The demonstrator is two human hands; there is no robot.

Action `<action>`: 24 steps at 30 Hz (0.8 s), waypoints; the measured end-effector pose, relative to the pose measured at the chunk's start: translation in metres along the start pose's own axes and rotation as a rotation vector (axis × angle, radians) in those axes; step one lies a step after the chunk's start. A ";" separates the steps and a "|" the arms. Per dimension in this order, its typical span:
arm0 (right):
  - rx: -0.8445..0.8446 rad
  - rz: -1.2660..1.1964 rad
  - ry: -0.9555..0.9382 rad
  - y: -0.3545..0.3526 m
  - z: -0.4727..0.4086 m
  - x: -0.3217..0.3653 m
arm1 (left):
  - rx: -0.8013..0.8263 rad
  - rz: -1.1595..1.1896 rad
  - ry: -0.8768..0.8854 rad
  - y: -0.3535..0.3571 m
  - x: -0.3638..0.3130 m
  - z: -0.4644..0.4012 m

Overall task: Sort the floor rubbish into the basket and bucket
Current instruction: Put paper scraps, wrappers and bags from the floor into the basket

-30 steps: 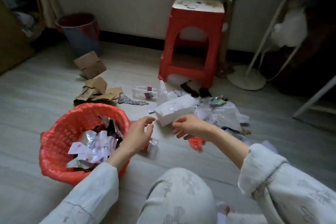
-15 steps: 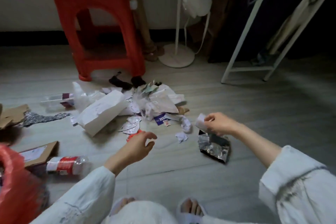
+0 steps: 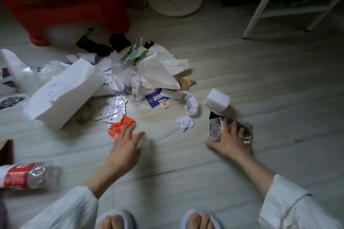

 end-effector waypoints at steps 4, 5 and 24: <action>0.006 0.100 -0.114 0.031 0.005 0.009 | -0.175 0.064 -0.046 -0.002 0.025 -0.016; -0.015 0.147 -0.166 0.037 0.011 0.013 | -0.200 0.096 -0.090 -0.003 0.031 -0.021; -0.053 0.334 -0.400 0.063 0.051 0.075 | -0.046 0.128 -0.031 0.030 0.025 0.046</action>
Point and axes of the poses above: each hand's wrist, its own z-axis away from the middle knuckle, its own y-axis out of the palm, x = y × z, the point moved 6 cm from there along -z, towards the middle knuckle, and after that the axes turned 3 degrees about x, right-handed, at the moved point
